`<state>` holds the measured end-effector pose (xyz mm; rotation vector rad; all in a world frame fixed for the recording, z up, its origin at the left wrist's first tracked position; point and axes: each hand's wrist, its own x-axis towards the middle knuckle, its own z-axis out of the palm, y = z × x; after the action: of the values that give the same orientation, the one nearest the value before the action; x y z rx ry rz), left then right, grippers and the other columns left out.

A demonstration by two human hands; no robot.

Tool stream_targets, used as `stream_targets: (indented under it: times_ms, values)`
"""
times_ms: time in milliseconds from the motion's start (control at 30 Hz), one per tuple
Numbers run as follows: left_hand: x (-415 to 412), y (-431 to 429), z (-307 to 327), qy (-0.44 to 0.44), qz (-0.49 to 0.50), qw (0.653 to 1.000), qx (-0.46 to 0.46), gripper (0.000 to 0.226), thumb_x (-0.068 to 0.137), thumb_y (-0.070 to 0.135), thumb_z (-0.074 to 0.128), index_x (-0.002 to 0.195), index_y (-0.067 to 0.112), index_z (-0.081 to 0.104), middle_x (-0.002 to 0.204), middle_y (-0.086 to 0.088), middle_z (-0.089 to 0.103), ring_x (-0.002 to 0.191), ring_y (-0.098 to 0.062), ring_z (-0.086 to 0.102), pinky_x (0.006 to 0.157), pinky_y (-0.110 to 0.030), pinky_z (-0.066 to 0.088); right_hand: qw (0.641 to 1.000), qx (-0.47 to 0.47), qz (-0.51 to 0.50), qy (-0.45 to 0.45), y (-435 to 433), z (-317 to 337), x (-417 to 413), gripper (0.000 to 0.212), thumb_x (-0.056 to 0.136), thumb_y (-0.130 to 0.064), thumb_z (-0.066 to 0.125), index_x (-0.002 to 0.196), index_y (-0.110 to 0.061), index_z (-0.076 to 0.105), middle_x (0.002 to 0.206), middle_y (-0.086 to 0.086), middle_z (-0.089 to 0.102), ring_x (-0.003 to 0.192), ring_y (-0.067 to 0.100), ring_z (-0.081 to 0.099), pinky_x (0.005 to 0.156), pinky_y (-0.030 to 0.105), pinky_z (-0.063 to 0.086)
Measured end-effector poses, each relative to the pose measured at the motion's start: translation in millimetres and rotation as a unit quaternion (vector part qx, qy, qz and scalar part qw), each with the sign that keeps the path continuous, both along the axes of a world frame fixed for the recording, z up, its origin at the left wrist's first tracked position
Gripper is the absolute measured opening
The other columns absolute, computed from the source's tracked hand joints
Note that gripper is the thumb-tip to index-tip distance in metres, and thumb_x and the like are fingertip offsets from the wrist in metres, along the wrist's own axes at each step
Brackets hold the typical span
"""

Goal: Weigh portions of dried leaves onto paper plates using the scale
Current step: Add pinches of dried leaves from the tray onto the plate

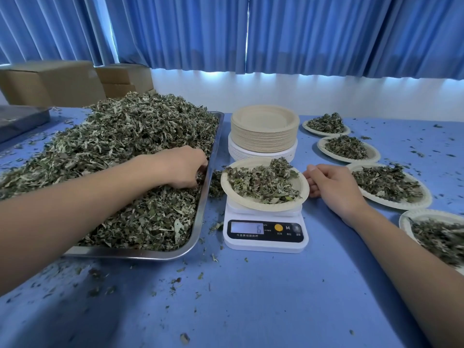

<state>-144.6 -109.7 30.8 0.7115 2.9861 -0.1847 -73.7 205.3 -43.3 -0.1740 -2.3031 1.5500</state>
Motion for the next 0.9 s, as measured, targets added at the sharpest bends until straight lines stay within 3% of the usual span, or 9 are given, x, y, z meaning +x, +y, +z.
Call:
stream_targets:
  times_ms: [167,300,400,467,567,633,733,833,900]
  values:
    - [2,-5,4,0.068,-0.014,0.998,-0.01,0.014,0.083,0.017,0.066,0.072,0.023,0.058,0.069,0.005,0.058,0.057,-0.014,0.056,0.053,-0.029,0.041,1.0,0.01,-0.005,0.001,0,0,1,0.034,0.104,-0.026,0.054,0.087,-0.008,0.077,0.068,0.004,0.075,0.056,0.009,0.065,0.057,0.019,0.055]
    - [2,-5,10,0.108,-0.035,0.994,0.001,0.013,0.085,0.02,0.065,0.092,0.03,0.07,0.09,0.003,0.065,0.085,-0.023,0.062,0.07,-0.036,0.048,1.0,0.015,-0.005,0.002,0,1,2,0.033,0.104,-0.025,0.054,0.087,-0.009,0.077,0.073,0.008,0.076,0.056,0.008,0.065,0.056,0.017,0.054]
    - [1,-6,12,0.132,-0.035,0.99,0.015,0.014,0.085,0.021,0.068,0.096,0.031,0.071,0.092,0.004,0.066,0.085,-0.023,0.062,0.071,-0.035,0.045,1.0,0.012,-0.005,0.001,-1,1,2,0.033,0.104,-0.025,0.054,0.088,-0.007,0.076,0.074,0.009,0.075,0.056,0.008,0.065,0.057,0.018,0.054]
    - [0,-6,13,0.117,-0.035,0.992,0.033,0.018,0.084,0.022,0.071,0.1,0.03,0.07,0.087,0.007,0.064,0.086,-0.021,0.062,0.07,-0.034,0.046,1.0,0.013,-0.005,0.0,-1,1,1,0.033,0.104,-0.025,0.054,0.088,-0.007,0.076,0.075,0.01,0.075,0.057,0.009,0.065,0.059,0.021,0.054]
    - [4,-5,12,0.011,-0.024,0.999,0.046,0.035,0.079,0.02,0.077,0.113,0.024,0.068,0.095,0.003,0.068,0.084,-0.021,0.063,0.073,-0.034,0.054,1.0,0.013,-0.005,0.002,-1,1,1,0.033,0.104,-0.026,0.055,0.087,-0.008,0.076,0.075,0.01,0.076,0.057,0.01,0.065,0.057,0.019,0.054]
    - [6,-4,6,-0.01,-0.02,0.999,0.031,0.018,0.08,0.014,0.072,0.097,0.017,0.071,0.087,-0.002,0.072,0.077,-0.024,0.067,0.065,-0.035,0.056,1.0,0.015,-0.004,0.001,-1,1,1,0.033,0.104,-0.026,0.055,0.087,-0.009,0.077,0.075,0.01,0.076,0.059,0.011,0.066,0.059,0.02,0.055]
    - [9,-5,-2,0.057,-0.025,0.998,0.016,0.005,0.08,0.012,0.067,0.083,0.015,0.068,0.073,-0.001,0.067,0.069,-0.024,0.065,0.055,-0.033,0.051,1.0,0.013,-0.003,-0.001,0,1,2,0.033,0.104,-0.027,0.055,0.088,-0.009,0.077,0.076,0.01,0.077,0.061,0.013,0.067,0.062,0.024,0.056]
    - [11,-5,1,0.097,-0.025,0.995,0.012,0.017,0.081,0.013,0.067,0.093,0.024,0.07,0.088,0.002,0.069,0.078,-0.023,0.063,0.065,-0.034,0.049,1.0,0.016,-0.006,-0.002,-1,1,3,0.032,0.104,-0.026,0.055,0.088,-0.009,0.077,0.076,0.01,0.077,0.061,0.012,0.067,0.062,0.023,0.055]
    - [11,-4,5,0.078,-0.016,0.996,0.027,0.028,0.081,0.009,0.067,0.103,0.026,0.071,0.102,0.002,0.07,0.09,-0.023,0.065,0.073,-0.036,0.053,1.0,0.017,-0.005,-0.003,-2,3,4,0.032,0.104,-0.026,0.054,0.088,-0.009,0.077,0.076,0.01,0.076,0.06,0.011,0.067,0.06,0.022,0.055]
